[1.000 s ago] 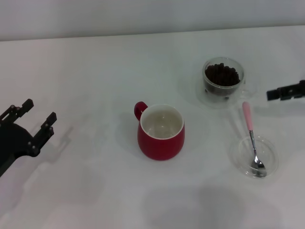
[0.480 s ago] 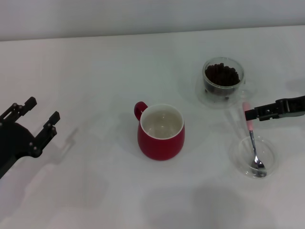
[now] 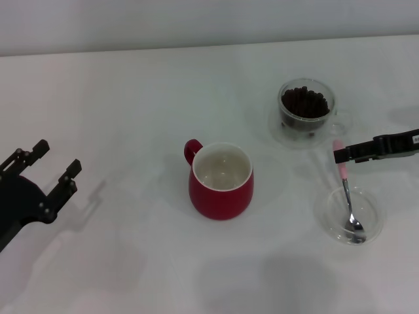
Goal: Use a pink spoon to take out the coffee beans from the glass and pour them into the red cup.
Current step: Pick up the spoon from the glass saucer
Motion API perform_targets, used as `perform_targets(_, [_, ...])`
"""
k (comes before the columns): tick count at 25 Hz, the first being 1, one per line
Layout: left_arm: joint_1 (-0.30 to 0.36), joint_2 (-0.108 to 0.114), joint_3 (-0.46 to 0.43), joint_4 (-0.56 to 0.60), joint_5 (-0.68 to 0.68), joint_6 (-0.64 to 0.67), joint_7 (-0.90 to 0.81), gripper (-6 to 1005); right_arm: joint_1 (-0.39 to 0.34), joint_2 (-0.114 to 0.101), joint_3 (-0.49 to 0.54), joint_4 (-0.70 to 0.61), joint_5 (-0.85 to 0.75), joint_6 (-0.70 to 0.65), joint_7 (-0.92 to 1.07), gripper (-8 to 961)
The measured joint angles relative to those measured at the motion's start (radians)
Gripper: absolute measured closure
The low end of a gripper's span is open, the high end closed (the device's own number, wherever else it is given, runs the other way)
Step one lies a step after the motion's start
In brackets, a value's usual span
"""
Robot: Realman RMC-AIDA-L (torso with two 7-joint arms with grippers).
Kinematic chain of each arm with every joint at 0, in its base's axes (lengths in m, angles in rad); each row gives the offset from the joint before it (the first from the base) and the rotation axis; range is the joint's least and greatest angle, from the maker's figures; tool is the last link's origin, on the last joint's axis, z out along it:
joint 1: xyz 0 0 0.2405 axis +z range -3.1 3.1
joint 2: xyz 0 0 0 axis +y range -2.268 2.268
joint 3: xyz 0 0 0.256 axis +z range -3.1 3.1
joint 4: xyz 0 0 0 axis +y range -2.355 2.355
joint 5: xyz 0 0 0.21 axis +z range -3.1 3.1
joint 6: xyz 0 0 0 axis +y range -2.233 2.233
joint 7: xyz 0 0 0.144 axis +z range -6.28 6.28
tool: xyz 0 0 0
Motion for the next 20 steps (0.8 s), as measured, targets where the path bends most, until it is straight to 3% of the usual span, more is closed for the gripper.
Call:
perform_targets(7, [0.012, 0.0, 0.0, -0.001, 0.0, -0.011, 0.0, 399, 0.027, 0.018, -0.028, -0.004, -0.009, -0.044, -0.002, 204])
perform_targets(20, [0.023, 0.0, 0.0, -0.003, 0.0, -0.011, 0.0, 401, 0.038, 0.021, -0.041, 0.008, -0.011, -0.054, -0.011, 216])
